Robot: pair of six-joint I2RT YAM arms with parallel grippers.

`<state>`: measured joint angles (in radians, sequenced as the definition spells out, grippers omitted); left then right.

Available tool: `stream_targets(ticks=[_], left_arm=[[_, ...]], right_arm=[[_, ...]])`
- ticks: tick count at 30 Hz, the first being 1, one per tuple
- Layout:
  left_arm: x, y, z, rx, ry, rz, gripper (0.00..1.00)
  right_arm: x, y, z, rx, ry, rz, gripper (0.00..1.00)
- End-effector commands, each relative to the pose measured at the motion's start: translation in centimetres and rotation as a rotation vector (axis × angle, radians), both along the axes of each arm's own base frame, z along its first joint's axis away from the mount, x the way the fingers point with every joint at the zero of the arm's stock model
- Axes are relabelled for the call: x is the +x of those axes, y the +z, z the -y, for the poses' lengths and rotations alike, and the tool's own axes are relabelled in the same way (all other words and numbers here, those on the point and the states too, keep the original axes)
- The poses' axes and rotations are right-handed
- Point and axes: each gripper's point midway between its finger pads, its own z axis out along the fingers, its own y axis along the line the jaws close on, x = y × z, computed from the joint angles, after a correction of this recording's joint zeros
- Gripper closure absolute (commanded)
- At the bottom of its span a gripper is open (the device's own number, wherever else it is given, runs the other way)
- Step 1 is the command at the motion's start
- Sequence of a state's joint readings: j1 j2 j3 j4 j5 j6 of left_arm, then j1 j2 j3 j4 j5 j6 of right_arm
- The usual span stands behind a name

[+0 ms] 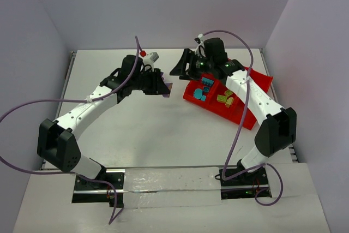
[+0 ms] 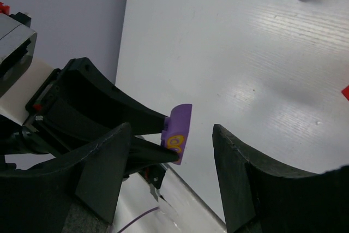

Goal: Sort the legos into containers by color

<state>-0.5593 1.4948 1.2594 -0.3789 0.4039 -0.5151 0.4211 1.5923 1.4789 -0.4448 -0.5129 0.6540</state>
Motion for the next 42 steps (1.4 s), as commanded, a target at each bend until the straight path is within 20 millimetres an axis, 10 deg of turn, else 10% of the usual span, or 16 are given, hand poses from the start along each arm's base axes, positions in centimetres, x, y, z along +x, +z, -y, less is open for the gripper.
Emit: stream_targets(ticks=[1, 11, 25, 28, 35, 42], left_arm=[[0.5, 2.1, 0.8, -0.020, -0.019, 0.057, 1.00], [0.6, 2.8, 0.9, -0.037, -0.007, 0.067, 1.00], [1.1, 2.7, 0.8, -0.019, 0.015, 0.074, 1.00], [1.3, 2.4, 0.6, -0.004, 0.028, 0.076, 1.00], [1.4, 2.1, 0.4, 0.018, 0.043, 0.082, 0.97], [1.2, 1.8, 0.5, 0.017, 0.031, 0.070, 0.07]], right_arm=[[-0.3, 0.2, -1.9, 0.047, 0.052, 0.006, 0.31], [-0.6, -2.6, -2.5, 0.057, 0.053, -0.060, 0.34], [-2.4, -2.6, -3.7, 0.146, 0.142, -0.096, 0.74], [-2.6, -2.2, -3.8, 0.152, 0.153, -0.084, 1.00], [-2.5, -2.1, -3.1, 0.135, 0.109, -0.066, 1.00], [-1.7, -1.5, -2.1, 0.097, 0.038, -0.023, 1.00]])
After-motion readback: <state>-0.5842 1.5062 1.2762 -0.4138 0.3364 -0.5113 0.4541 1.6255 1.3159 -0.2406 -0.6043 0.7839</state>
